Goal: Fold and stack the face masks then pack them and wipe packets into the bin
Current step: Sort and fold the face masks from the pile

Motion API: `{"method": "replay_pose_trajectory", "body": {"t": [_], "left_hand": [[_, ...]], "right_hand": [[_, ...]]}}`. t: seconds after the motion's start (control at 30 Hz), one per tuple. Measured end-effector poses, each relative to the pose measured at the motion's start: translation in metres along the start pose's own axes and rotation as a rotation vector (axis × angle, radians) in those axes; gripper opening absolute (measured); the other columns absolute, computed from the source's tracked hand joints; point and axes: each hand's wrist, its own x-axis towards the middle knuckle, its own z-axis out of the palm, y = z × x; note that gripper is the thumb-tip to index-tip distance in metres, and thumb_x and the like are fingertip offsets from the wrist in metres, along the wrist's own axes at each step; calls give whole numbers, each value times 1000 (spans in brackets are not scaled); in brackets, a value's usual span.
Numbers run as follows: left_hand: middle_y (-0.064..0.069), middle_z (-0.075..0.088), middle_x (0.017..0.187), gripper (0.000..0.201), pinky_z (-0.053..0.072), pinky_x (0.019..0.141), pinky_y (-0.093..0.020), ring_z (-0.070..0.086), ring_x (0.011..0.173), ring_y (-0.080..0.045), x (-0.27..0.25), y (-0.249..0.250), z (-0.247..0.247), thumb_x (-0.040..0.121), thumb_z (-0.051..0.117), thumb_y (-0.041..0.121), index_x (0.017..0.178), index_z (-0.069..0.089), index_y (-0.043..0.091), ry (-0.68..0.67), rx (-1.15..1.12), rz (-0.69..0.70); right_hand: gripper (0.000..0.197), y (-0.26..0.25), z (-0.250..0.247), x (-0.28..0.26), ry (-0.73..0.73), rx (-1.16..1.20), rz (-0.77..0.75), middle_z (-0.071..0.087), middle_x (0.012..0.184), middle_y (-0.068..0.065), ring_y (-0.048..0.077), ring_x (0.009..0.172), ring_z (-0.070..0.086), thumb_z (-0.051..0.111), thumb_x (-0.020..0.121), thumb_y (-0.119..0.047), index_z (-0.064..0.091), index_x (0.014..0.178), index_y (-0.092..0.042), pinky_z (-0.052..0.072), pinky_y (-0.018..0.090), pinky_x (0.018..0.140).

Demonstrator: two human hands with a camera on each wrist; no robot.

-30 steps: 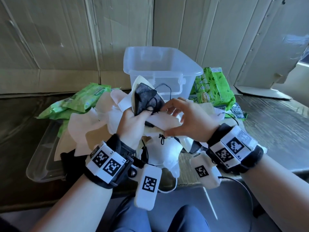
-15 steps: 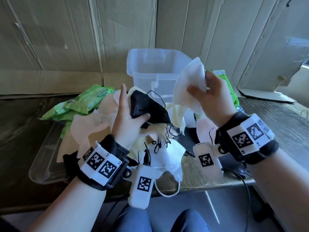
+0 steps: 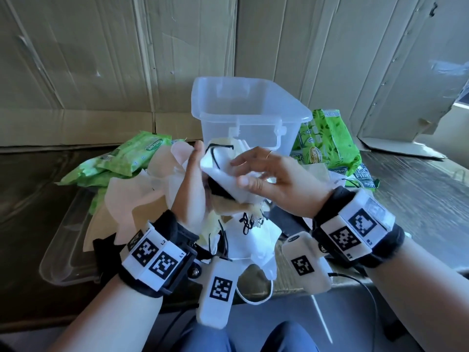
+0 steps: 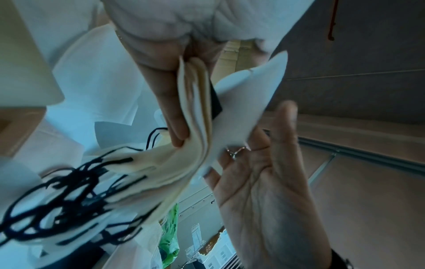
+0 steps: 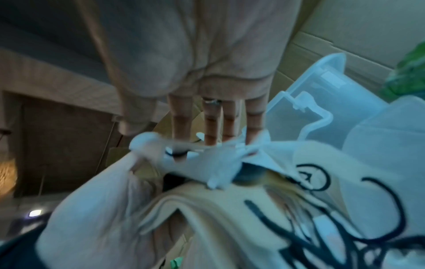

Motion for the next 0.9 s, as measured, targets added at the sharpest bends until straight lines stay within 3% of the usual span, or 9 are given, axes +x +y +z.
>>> {"method": "replay_pose_trajectory", "body": {"t": [0.1,0.2,0.27,0.37,0.53,0.6,0.7,0.8,0.9], "left_hand": [[-23,65,113,86,54,82,-46,64,104,-32,0,2,-3,69,57,72,116,62,1,-88,-81,48],[-3,73,75,9,52,70,-33,68,76,-18,-1,0,-1,72,68,21,74,75,15,-36,73,44],[3,72,75,18,49,79,-37,66,83,-20,1,-7,-2,72,59,7,69,73,18,45,160,98],[10,72,78,30,47,86,-32,64,87,-13,0,-10,-2,77,57,2,68,74,25,62,173,157],[12,73,82,31,51,86,-25,67,88,-8,0,-8,-2,72,62,9,73,75,37,-38,244,210],[11,73,79,27,50,81,-21,67,83,-3,-1,-6,-3,79,65,8,69,75,31,-30,240,192],[14,73,86,18,43,96,-26,64,98,-2,-4,-3,-2,80,63,24,70,76,32,1,198,134],[21,71,79,28,40,99,-26,61,97,1,-2,-2,-3,91,57,20,69,72,28,90,185,124],[3,63,73,17,42,82,-35,58,84,-16,3,-2,-6,79,59,26,64,64,18,137,191,112]], "right_hand": [[60,0,4,0,-51,-45,-97,47,112,7,9,103,48,40,88,-54,71,95,-3,39,16,91],[22,4,3,3,-20,23,-59,49,108,6,12,99,50,50,86,-30,68,89,-19,41,19,87],[31,9,-2,5,68,129,-2,55,103,5,10,95,55,48,79,-6,60,94,-31,45,17,82],[53,13,-6,7,168,332,117,52,94,1,16,83,61,36,83,15,47,105,-31,54,32,71],[70,23,-10,12,115,19,162,42,83,-2,14,69,49,61,78,7,37,127,-36,48,29,74],[66,27,-10,14,72,-201,168,40,88,0,5,69,43,73,73,-7,44,125,-35,38,14,70],[42,30,-10,15,171,-217,185,42,98,5,9,80,42,79,67,-14,60,104,-17,32,3,65],[21,34,-11,15,204,-251,212,54,95,9,21,87,51,77,68,-8,64,84,-15,34,18,64],[12,37,-20,17,332,-311,257,65,93,13,28,86,58,70,72,-4,65,80,-12,34,29,68]]}}
